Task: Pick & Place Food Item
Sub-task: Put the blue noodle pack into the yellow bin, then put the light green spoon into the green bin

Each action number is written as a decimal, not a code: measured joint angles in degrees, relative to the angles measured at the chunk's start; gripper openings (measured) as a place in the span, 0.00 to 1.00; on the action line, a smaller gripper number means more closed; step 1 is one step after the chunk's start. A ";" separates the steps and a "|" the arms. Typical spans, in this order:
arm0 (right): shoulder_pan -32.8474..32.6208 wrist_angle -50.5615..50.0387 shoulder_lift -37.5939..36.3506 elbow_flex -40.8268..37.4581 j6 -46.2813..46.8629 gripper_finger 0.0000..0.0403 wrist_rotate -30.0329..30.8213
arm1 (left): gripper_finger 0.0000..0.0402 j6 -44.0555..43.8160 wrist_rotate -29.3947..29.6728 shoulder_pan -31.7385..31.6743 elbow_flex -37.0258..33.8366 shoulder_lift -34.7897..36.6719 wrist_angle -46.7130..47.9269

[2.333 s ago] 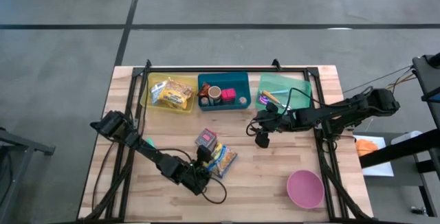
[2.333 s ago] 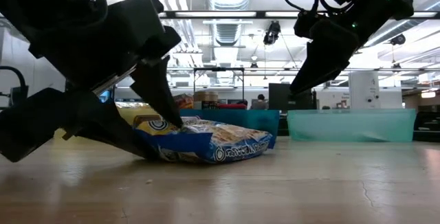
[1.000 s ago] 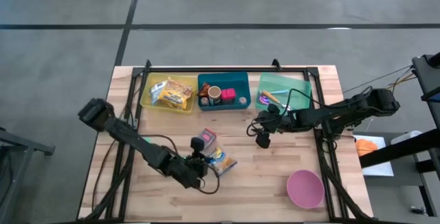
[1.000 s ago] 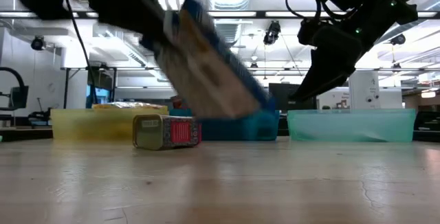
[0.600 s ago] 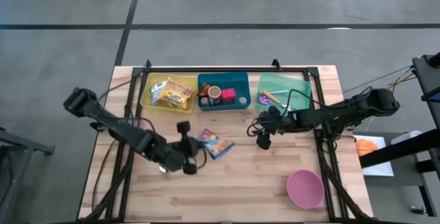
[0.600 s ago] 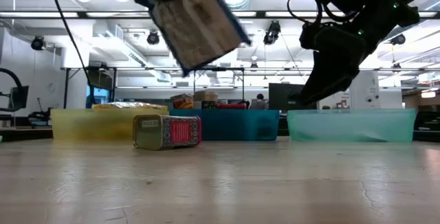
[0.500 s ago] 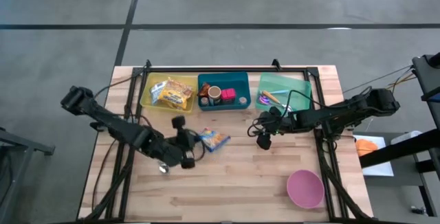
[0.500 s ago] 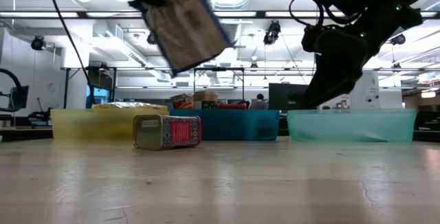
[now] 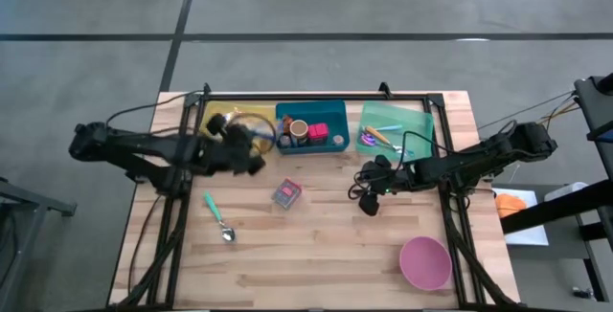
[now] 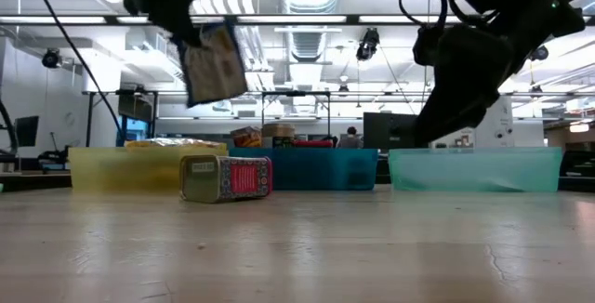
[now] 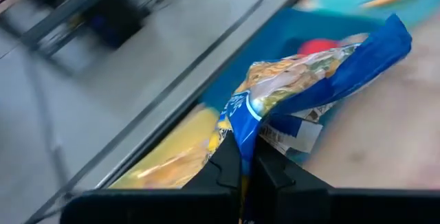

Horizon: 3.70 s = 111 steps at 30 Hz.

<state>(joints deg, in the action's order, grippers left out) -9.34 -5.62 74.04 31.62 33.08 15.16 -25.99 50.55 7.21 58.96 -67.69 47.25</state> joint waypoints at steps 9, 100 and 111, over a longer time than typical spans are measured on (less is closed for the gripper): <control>-0.27 1.62 0.00 -0.02 -0.08 0.56 0.00 | 0.02 -4.19 -5.71 -22.69 -0.14 0.10 10.90; -0.29 1.63 0.00 -0.61 -0.29 0.56 0.00 | 0.72 2.01 -45.73 -27.10 -1.04 0.14 26.15; -0.29 2.17 0.00 -1.86 0.79 0.56 -0.01 | 0.72 -5.97 -43.95 17.84 -6.80 0.01 29.01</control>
<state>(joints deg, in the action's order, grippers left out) -9.63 -3.46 74.04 29.76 33.87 15.15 -31.97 6.61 25.04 52.16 -67.68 76.27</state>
